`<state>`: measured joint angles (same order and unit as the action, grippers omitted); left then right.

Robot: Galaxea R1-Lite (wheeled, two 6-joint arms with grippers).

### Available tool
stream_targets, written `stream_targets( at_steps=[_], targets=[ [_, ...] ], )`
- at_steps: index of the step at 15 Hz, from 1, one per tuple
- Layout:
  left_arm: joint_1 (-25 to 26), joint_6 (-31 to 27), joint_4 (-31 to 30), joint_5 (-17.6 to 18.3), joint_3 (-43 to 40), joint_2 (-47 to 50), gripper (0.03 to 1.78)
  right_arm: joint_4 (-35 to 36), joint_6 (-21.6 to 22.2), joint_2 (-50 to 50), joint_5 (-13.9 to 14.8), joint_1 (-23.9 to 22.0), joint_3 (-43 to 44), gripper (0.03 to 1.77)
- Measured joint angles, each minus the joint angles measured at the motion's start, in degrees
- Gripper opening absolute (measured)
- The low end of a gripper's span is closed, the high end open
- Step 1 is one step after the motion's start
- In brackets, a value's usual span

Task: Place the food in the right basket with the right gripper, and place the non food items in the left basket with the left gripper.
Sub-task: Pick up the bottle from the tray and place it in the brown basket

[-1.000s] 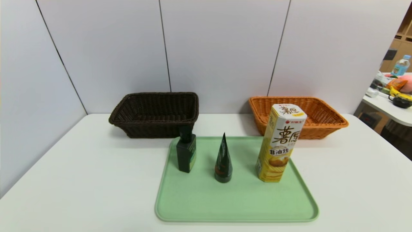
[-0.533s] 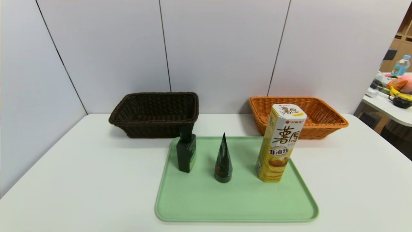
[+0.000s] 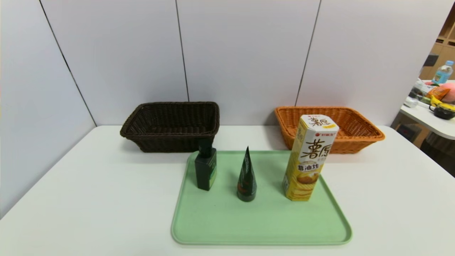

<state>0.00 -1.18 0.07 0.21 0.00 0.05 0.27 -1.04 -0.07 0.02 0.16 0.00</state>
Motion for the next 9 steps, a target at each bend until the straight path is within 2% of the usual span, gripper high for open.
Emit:
stream_targets(
  at_steps=[3,7,9],
  targets=[
    [0.0,-0.8,-0.5,1.5,1.9,0.0,1.69,-2.2,-1.8,0.0,-2.2,0.0,3.2,1.69],
    [-0.2,-0.7,5.9,4.9,8.8,-2.7,1.69,-14.8,-1.6,2.3,-7.1,0.0,14.4,1.69],
    [-0.2,-0.7,7.1,5.4,12.8,-7.3,1.69,-16.8,-1.5,7.0,-7.6,0.4,18.3,1.69]
  ],
)
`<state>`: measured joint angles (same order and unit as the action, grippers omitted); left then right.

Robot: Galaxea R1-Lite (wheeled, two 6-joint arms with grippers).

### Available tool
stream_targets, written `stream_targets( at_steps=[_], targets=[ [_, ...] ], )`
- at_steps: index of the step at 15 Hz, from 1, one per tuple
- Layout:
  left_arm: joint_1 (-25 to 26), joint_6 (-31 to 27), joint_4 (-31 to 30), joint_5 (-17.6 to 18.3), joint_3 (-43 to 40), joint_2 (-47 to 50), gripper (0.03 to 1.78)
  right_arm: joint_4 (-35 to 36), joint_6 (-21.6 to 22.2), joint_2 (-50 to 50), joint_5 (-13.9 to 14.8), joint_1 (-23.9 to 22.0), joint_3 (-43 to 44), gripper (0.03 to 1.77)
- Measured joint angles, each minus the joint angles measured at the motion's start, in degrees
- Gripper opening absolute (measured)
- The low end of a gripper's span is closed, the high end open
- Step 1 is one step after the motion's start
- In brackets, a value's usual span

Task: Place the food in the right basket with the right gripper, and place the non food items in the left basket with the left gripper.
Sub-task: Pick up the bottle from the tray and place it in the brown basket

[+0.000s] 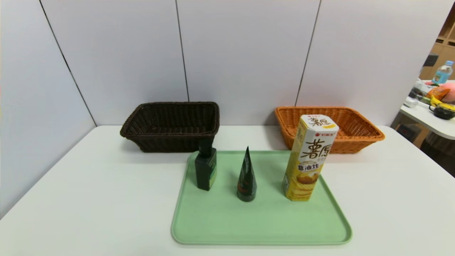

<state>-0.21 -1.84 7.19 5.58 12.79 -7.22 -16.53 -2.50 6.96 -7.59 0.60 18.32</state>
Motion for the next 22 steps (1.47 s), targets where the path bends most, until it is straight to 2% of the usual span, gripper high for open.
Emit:
stream_targets(
  at_steps=[5,7,9,11,14,18,22],
  targets=[
    [-0.1,-0.5,1.1,0.9,13.9,-18.0,1.69,-0.6,0.5,17.1,-0.6,1.4,8.7,1.69],
    [-0.1,-2.1,3.7,1.9,21.6,-25.9,1.69,-0.6,0.5,24.6,-0.7,1.6,12.8,1.69],
    [-1.2,-5.4,8.5,4.4,28.8,-32.5,1.69,-0.6,0.4,31.6,-1.0,1.7,16.6,1.69],
    [-3.9,-7.1,11.2,7.9,32.3,-37.4,1.69,-0.5,0.0,37.2,-2.1,1.7,19.1,1.69],
    [-8.2,-7.7,11.2,9.1,33.3,-42.1,1.69,-0.5,-1.6,42.9,-5.2,1.7,20.4,1.69],
    [-15.2,-7.7,8.5,9.0,32.7,-47.8,1.69,-0.3,-2.2,45.9,-7.6,1.8,20.9,1.69],
    [-23.1,-7.7,-2.7,8.7,30.9,-56.9,1.69,-0.3,-4.7,47.7,-7.3,1.9,22.6,1.70]
  ],
)
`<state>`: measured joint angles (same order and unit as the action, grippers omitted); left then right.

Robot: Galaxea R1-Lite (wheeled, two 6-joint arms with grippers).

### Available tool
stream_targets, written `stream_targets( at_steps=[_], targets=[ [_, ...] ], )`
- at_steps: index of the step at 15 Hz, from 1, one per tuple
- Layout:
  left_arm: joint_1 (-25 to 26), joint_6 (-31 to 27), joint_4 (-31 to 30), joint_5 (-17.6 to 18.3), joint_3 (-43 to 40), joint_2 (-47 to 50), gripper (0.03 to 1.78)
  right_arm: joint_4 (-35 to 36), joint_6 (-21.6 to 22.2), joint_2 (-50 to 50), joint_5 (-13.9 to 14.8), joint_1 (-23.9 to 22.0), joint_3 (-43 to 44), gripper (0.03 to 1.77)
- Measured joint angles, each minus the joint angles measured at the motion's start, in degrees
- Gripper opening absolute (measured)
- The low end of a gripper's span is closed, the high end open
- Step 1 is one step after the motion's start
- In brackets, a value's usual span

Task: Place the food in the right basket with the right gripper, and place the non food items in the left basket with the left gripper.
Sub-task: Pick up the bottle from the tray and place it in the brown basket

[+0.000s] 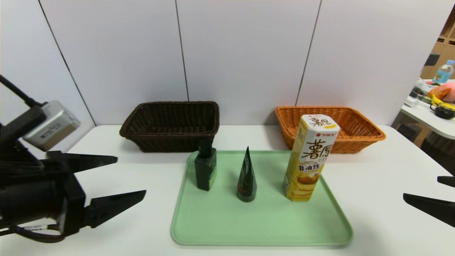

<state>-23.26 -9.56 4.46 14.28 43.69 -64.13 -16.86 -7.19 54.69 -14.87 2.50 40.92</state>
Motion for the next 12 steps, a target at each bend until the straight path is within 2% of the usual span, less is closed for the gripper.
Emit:
stream_targets(
  at_steps=[3,7,9,12],
  targets=[
    [-5.3,0.1,-8.1,-0.5,-1.5,-7.0,1.69,0.2,-1.7,1.4,0.1,0.0,0.4,1.70],
    [-8.6,0.1,-19.1,-0.7,-3.9,-14.3,1.69,0.0,-1.3,2.5,0.3,-0.2,1.4,1.70],
    [-9.1,0.1,-22.6,-0.6,-6.2,-16.0,1.69,-0.2,-0.9,2.8,0.1,-0.2,1.4,1.70],
    [-9.3,0.1,-24.7,-0.6,-8.6,-17.6,1.69,0.0,-0.2,2.9,-0.3,1.2,1.2,1.70]
  ],
)
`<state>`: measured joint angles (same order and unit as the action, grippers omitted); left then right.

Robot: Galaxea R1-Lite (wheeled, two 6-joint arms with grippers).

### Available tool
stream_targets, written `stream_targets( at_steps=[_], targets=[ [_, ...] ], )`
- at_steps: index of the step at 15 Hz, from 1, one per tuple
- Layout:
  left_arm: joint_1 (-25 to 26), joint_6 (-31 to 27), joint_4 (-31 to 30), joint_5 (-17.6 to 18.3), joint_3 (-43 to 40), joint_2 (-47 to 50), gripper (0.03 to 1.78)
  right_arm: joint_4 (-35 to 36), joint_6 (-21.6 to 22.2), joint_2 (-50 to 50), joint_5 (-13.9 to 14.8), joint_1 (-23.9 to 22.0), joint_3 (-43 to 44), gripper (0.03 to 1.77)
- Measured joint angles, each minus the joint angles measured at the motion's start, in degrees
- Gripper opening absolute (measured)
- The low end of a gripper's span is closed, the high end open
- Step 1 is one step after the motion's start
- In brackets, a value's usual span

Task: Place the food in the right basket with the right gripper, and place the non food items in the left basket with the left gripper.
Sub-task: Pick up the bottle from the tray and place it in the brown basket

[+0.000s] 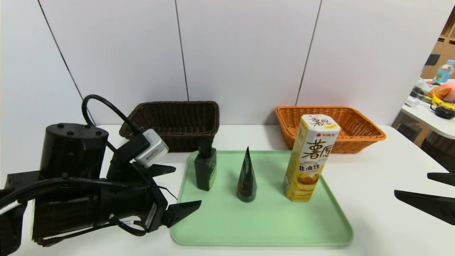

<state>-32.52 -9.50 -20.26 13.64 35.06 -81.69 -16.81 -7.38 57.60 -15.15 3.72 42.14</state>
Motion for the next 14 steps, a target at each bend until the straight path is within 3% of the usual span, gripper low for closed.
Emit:
stream_targets(
  at_steps=[5,8,11,14],
  targets=[
    [0.0,0.0,-3.8,0.1,-0.7,-1.7,1.69,2.5,0.1,0.7,-0.2,7.3,-0.1,1.70],
    [0.0,0.0,-8.1,0.0,-1.7,-3.3,1.69,3.0,0.0,1.3,-0.4,8.4,-0.2,1.70],
    [0.1,0.0,-14.8,0.0,-3.6,-5.7,1.69,2.9,0.0,1.7,-0.4,8.5,-0.3,1.70],
    [0.0,0.1,-26.6,-1.0,-7.3,-9.4,1.69,2.7,0.0,1.9,-0.4,8.6,-0.3,1.70]
  ],
)
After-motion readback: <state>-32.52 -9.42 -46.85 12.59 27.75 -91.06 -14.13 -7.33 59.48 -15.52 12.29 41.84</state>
